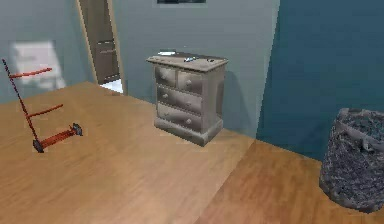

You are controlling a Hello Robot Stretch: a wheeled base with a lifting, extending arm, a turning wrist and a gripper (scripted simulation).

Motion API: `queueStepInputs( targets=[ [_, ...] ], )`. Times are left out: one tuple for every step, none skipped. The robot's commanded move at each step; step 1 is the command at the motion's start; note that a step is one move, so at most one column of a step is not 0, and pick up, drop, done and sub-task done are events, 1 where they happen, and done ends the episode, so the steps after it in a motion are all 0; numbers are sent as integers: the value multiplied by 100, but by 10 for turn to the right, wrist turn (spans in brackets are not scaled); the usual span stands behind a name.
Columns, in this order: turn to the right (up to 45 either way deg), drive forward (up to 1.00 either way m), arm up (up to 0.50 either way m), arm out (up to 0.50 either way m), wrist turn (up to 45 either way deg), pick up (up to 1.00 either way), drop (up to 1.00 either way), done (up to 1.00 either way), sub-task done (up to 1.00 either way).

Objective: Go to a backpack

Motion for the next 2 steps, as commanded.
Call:
queueStepInputs(
  targets=[
    [0, 15, 0, 0, 0, 0, 0, 0, 0],
    [-450, 0, 0, 0, 0, 0, 0, 0, 0]
  ],
)
